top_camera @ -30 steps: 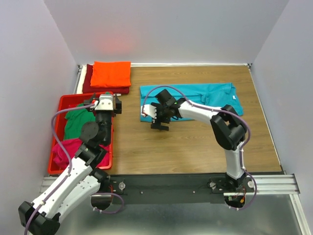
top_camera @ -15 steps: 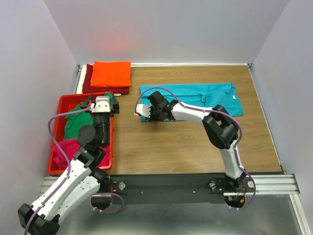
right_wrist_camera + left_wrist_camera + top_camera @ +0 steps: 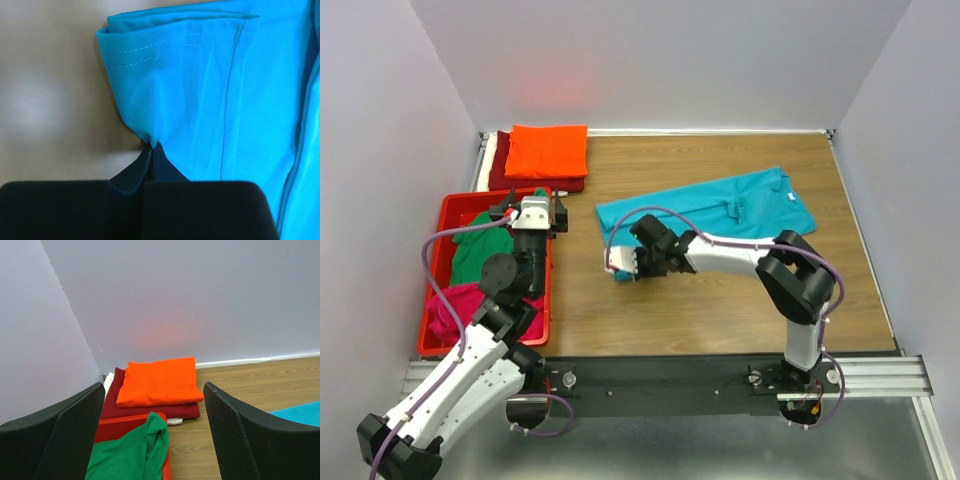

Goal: Fold and stack the t-shirts
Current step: Fold the tshirt

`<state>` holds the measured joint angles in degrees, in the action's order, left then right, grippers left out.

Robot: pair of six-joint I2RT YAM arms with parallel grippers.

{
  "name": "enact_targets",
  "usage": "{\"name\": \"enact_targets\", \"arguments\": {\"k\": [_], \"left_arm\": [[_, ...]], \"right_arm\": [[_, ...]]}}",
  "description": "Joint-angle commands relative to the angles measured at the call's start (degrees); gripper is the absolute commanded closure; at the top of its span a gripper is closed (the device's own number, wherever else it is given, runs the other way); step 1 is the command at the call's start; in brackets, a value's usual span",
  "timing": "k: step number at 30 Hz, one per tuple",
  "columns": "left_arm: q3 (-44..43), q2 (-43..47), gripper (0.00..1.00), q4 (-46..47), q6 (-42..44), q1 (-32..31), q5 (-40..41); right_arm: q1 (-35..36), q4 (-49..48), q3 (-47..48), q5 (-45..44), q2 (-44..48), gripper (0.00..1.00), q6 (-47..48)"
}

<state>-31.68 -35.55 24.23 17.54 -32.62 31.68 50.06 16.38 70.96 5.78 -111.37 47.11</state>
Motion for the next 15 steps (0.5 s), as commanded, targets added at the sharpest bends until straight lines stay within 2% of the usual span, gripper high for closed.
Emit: {"name": "enact_targets", "arguments": {"k": [1, 7, 10, 11, 13, 14, 15], "left_arm": [[0.3, -0.6, 0.13, 1.3, -0.8, 0.3, -3.5], [0.0, -2.6, 0.13, 0.6, -1.9, 0.2, -11.1], [-0.7, -4.6, 0.13, -0.5, -3.2, 0.3, -16.2], [-1.3, -6.1, 0.12, -1.1, -3.7, 0.2, -19.4], [-2.8, -7.7, 0.11, -2.3, -6.0, 0.2, -21.7], [-3.0, -8.6, 0.09, -2.4, -6.6, 0.2, -22.4], [-3.4, -10.2, 0.09, -2.5, -7.0, 0.3, -24.5]], "right_arm": [[7.4, 7.1, -10.5, 7.8, 4.2, 0.98, 2.6], [11.7, 9.0, -18.5, 8.6, 12.6, 0.88, 4.5], [11.7, 11.5, -20.0, 7.4, 17.3, 0.75, 6.2], [11.6, 12.4, -20.3, 6.9, 19.5, 0.58, 6.6], [11.3, 13.1, -20.4, 4.6, 21.7, 0.34, 7.2], [9.7, 13.4, -20.3, 4.4, 22.5, 0.03, 7.4], [8.5, 13.7, -20.1, 4.4, 24.6, 0.00, 7.6]]}}
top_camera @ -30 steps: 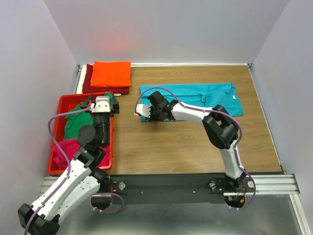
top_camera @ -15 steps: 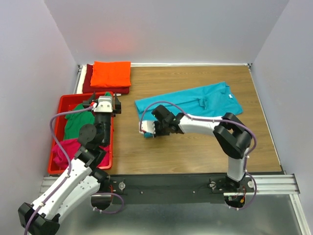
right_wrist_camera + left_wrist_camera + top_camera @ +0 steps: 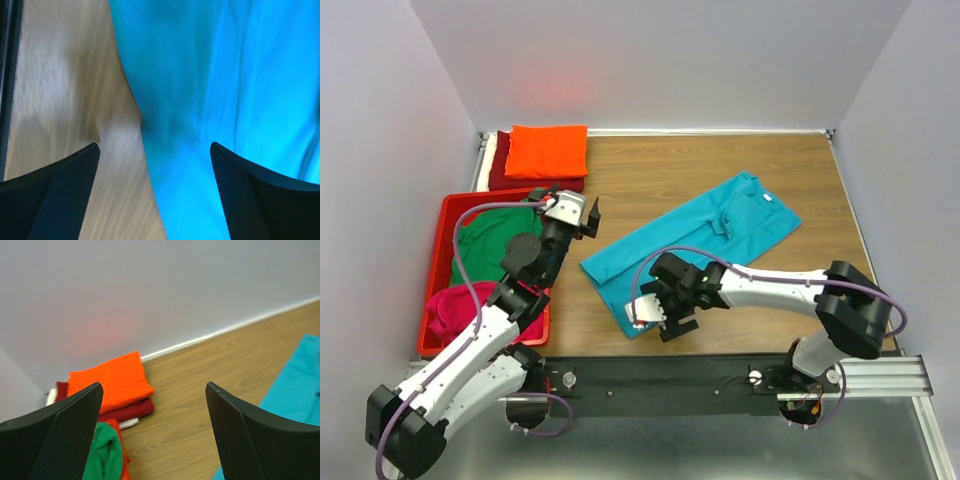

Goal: Fold and stack the t-shirts
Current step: Fold the tshirt

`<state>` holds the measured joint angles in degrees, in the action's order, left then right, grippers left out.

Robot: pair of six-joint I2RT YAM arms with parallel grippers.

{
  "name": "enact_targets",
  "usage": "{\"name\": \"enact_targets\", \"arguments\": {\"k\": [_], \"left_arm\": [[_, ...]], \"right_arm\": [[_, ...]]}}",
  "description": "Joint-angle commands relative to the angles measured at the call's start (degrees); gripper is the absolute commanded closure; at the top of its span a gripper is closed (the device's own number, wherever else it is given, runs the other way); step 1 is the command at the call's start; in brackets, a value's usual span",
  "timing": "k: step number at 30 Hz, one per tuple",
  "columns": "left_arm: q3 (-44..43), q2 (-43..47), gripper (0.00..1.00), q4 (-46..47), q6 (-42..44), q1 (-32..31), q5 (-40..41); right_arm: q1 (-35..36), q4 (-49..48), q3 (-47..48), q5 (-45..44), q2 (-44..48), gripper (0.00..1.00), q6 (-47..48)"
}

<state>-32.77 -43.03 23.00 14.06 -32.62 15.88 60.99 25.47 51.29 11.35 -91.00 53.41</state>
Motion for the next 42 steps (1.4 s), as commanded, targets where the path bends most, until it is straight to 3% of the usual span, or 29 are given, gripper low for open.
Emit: {"name": "enact_targets", "arguments": {"k": [1, 4, 8, 10, 11, 14, 17, 21, 25, 34, 42], "left_arm": [[-3.0, -3.6, 0.09, -1.6, -4.3, 0.4, -9.9], [-5.0, -7.9, 0.08, -2.7, -6.8, 0.8, -13.7], [-8.9, -13.9, 0.08, -4.1, -9.0, 2.5, -20.6], [-12.4, -18.7, 0.08, -6.2, -10.0, 4.2, -26.5], [-13.5, -22.1, 0.08, -6.7, -10.6, 5.0, -34.0], [-19.2, -28.3, 0.09, -9.2, -12.0, 6.5, -41.9], [-27.2, -40.4, 0.22, -14.4, -12.4, 6.8, -50.1], [-39.3, -52.9, 0.28, -24.8, -10.2, 6.9, -56.0], [-54.5, -64.4, 0.28, -38.9, -7.4, 6.9, -55.8], [-72.8, -80.6, 0.29, -47.5, -7.6, 6.8, -52.4], [-83.0, -91.0, 0.31, -52.8, -7.4, 5.3, -50.6]], "right_arm": [[-5.8, 4.6, 0.4, -0.3, 5.3, 0.00, 0.8], [-11.5, 4.5, 1.1, 2.7, 10.7, 0.00, -0.8], [-24.5, 1.6, -1.5, 4.4, 18.3, 0.00, -4.1], [-29.0, -2.5, -3.5, 3.4, 21.6, 0.00, -10.6], [-35.0, -5.6, -5.0, 4.2, 22.5, 0.00, -13.6], [-48.0, -6.9, -5.5, 12.2, 22.2, 0.00, -24.1], [-56.9, -6.3, -4.1, 18.5, 21.3, 0.00, -29.0], [-60.2, -6.2, -4.4, 17.7, 23.1, 0.00, -29.1], [-62.0, -6.1, -5.8, 16.3, 24.6, 0.00, -27.9], [-62.7, -6.0, -5.8, 15.4, 24.9, 0.00, -27.0], [-62.7, -6.0, -5.8, 15.9, 25.6, 0.00, -27.0]]}}
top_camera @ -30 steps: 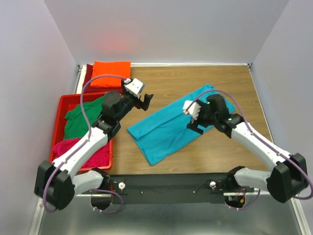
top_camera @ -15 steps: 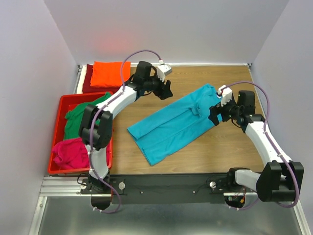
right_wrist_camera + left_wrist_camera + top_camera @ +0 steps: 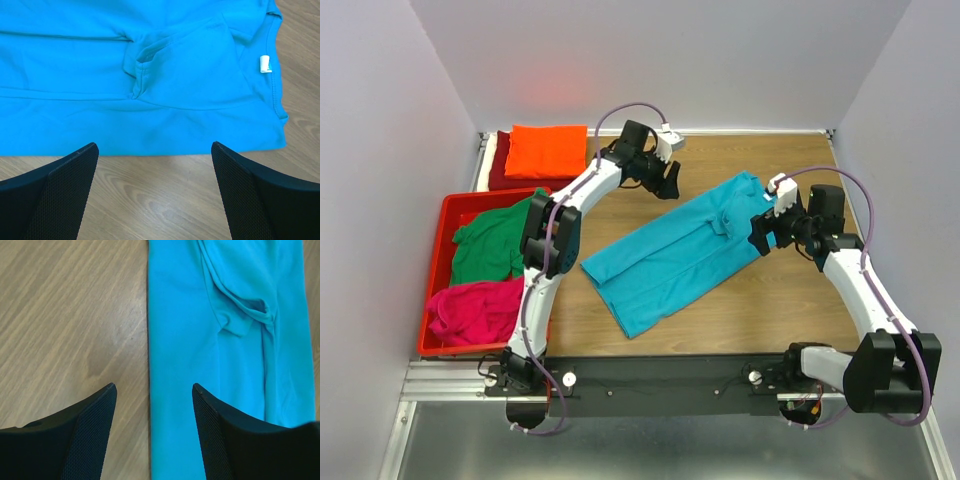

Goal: Fold and stack the t-shirts
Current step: Fold the tshirt

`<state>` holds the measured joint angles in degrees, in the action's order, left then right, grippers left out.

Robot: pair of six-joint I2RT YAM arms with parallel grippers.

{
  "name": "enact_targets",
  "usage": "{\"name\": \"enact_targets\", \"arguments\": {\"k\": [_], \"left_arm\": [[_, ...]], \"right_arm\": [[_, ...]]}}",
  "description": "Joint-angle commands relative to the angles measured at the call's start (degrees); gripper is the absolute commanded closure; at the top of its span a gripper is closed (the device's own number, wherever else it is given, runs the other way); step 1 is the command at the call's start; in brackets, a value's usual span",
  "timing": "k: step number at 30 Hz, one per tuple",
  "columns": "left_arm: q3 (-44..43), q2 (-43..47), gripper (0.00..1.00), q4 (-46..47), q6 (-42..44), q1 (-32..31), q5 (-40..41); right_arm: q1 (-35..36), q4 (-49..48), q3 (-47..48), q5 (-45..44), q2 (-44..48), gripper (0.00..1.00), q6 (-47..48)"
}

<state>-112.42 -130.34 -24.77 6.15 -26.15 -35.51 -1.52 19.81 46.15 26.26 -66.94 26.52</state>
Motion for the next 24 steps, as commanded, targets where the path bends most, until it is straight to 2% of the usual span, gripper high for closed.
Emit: {"name": "enact_targets", "arguments": {"k": [1, 7, 14, 20, 24], "left_arm": [[-5.6, -4.7, 0.31, -6.3, 1.1, -1.6, 0.8], [-14.7, -12.4, 0.31, -7.9, -0.1, -4.1, 1.7], [-17.8, -16.4, 0.39, -2.5, -7.5, -4.7, 6.5], [-20.0, -19.5, 0.50, -4.4, -8.4, -5.7, 5.4], [-19.9, -20.4, 0.64, -6.1, -7.3, -6.3, 4.3]], "right_arm": [[-0.2, -0.2, -0.7, 1.2, 1.5, 0.00, -0.2], [-0.3, -0.2, -0.7, 0.9, 1.2, 0.00, -0.1], [-0.3, -0.2, -0.8, 1.0, 1.2, 0.00, 0.1], [-0.4, -0.2, -0.7, 0.7, 1.1, 0.00, 0.2], [-0.4, -0.2, -0.6, 0.6, 1.0, 0.00, 0.2]]}}
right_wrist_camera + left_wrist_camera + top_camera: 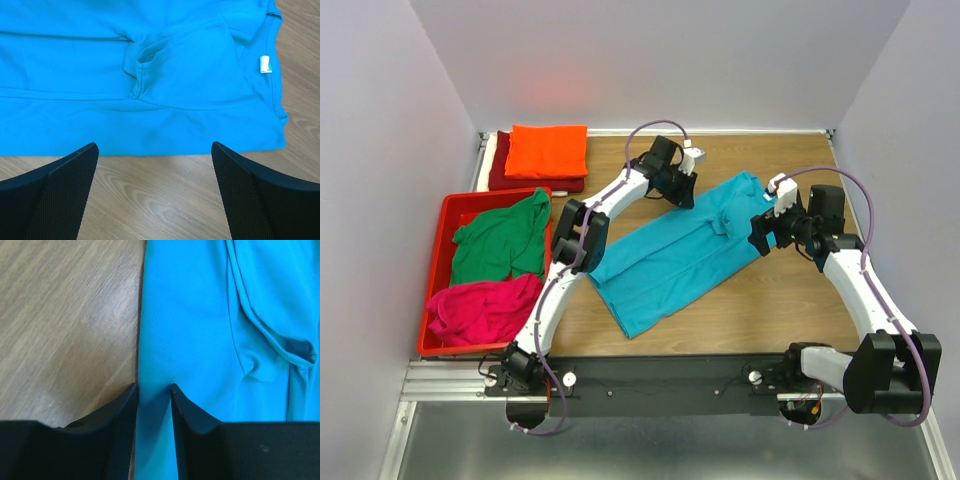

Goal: Fold and stack the t-shirts
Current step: Fold the tshirt

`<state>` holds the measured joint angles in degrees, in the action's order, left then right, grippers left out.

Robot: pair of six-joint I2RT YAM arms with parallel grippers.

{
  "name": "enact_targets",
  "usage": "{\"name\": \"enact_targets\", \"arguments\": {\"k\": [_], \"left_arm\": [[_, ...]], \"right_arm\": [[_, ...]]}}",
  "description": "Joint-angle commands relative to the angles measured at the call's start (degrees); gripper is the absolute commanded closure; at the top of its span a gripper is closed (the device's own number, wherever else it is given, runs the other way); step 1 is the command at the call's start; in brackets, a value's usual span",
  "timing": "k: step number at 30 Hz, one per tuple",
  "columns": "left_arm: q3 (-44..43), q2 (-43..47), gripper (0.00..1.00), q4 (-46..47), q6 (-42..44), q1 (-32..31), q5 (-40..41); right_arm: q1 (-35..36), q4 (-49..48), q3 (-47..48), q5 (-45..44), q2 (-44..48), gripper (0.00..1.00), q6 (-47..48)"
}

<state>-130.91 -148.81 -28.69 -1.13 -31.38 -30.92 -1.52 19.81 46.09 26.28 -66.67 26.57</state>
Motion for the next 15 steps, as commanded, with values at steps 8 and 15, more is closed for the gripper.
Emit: {"name": "enact_targets", "arguments": {"k": [8, 15], "left_arm": [[-0.8, -0.6, 0.98, -0.8, -2.9, 1.0, 2.2], [8.1, 6.9, 1.00, 10.8, -17.9, 10.1, 6.8]], "right_arm": [[-0.6, -0.2, -0.6, 0.6, 0.6, 0.00, 0.2], [-0.9, -0.3, -0.6, 0.5, 0.4, 0.00, 0.0]]}}
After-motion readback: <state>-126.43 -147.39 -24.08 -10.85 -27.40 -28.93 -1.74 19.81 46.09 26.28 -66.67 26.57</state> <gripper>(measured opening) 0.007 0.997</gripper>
